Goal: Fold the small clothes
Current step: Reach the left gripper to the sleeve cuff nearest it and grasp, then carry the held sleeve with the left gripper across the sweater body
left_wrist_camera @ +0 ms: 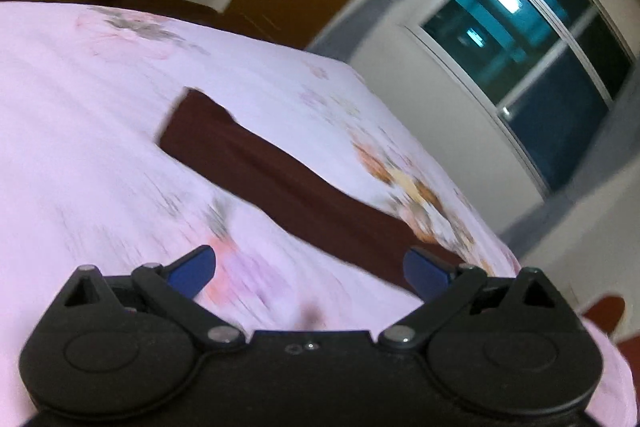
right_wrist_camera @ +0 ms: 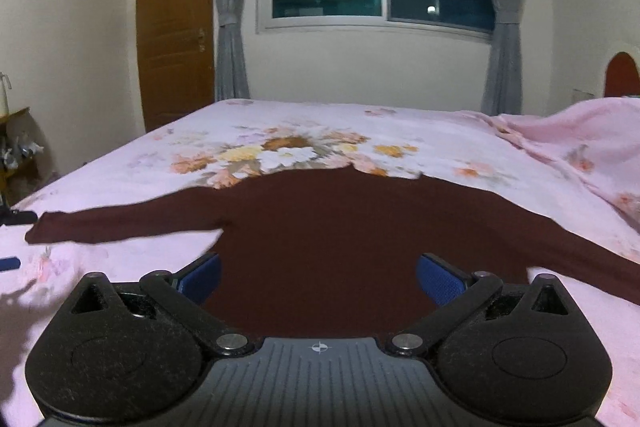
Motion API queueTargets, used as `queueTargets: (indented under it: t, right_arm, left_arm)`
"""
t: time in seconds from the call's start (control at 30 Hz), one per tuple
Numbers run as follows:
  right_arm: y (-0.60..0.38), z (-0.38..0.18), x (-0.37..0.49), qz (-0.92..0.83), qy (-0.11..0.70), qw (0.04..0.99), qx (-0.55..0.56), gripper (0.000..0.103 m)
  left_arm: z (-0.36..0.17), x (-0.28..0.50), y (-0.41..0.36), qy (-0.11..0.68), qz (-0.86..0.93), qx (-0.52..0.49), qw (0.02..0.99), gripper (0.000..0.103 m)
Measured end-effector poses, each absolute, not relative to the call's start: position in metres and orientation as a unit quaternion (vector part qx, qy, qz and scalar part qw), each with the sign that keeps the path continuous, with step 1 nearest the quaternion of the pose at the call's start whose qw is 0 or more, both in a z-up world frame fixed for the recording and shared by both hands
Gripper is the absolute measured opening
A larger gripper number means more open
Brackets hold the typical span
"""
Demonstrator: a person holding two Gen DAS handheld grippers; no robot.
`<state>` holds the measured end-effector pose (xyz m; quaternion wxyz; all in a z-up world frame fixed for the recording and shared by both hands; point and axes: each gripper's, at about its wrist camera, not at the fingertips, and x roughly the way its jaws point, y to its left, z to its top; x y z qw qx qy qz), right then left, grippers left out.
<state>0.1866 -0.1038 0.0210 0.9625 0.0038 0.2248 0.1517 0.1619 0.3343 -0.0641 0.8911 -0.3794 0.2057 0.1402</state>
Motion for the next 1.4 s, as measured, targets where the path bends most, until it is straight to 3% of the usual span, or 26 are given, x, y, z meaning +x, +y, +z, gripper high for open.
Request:
queueTargets:
  t: [0.03, 0.07, 0.13, 0.3, 0.5, 0.6, 0.67, 0.73, 0.97, 1.07, 1.4]
  right_arm:
    - [-0.096, 0.019, 0.197, 0.154, 0.224, 0.962, 0.002, 0.103]
    - [-0.088, 0.017, 0.207, 0.156, 0.224, 0.962, 0.0, 0.103]
    - [-0.076, 0.013, 0.228, 0.166, 0.224, 0.96, 0.0, 0.103]
    - [-0.039, 0.001, 0.269, 0.185, 0.229, 0.956, -0.004, 0.103]
    - [-0.005, -0.013, 0.32, 0.196, 0.239, 0.951, -0.005, 0.103]
    - [0.002, -0.021, 0.346, 0.19, 0.251, 0.949, -0.004, 0.103]
    - [0.002, -0.026, 0.357, 0.182, 0.255, 0.95, 0.001, 0.103]
    - [0.0, -0.029, 0.362, 0.175, 0.258, 0.95, 0.005, 0.103]
    - [-0.014, -0.043, 0.37, 0.158, 0.274, 0.948, 0.017, 0.103]
    - [-0.019, -0.044, 0.369, 0.152, 0.276, 0.949, 0.02, 0.103]
    - [-0.05, -0.048, 0.371, 0.124, 0.28, 0.952, 0.024, 0.103]
  left_arm:
    - [-0.068, 0.164, 0.342, 0.208, 0.151, -0.382, 0.888, 0.093]
    - [-0.073, 0.168, 0.351, 0.208, 0.152, -0.392, 0.883, 0.07]
    - [-0.09, 0.174, 0.371, 0.211, 0.147, -0.439, 0.861, 0.036]
    - [-0.127, 0.183, 0.408, 0.163, 0.153, -0.53, 0.818, 0.039]
    - [-0.136, 0.208, 0.426, 0.119, 0.164, -0.549, 0.811, 0.038]
    - [-0.14, 0.215, 0.433, 0.113, 0.17, -0.558, 0.804, 0.028]
    - [-0.143, 0.219, 0.437, 0.119, 0.176, -0.556, 0.804, 0.015]
    - [-0.144, 0.223, 0.439, 0.129, 0.177, -0.547, 0.808, 0.011]
    - [-0.141, 0.232, 0.444, 0.125, 0.17, -0.538, 0.816, 0.012]
    - [-0.144, 0.222, 0.439, 0.117, 0.176, -0.527, 0.823, 0.004]
    - [-0.132, 0.223, 0.434, 0.092, 0.164, -0.499, 0.846, 0.002]
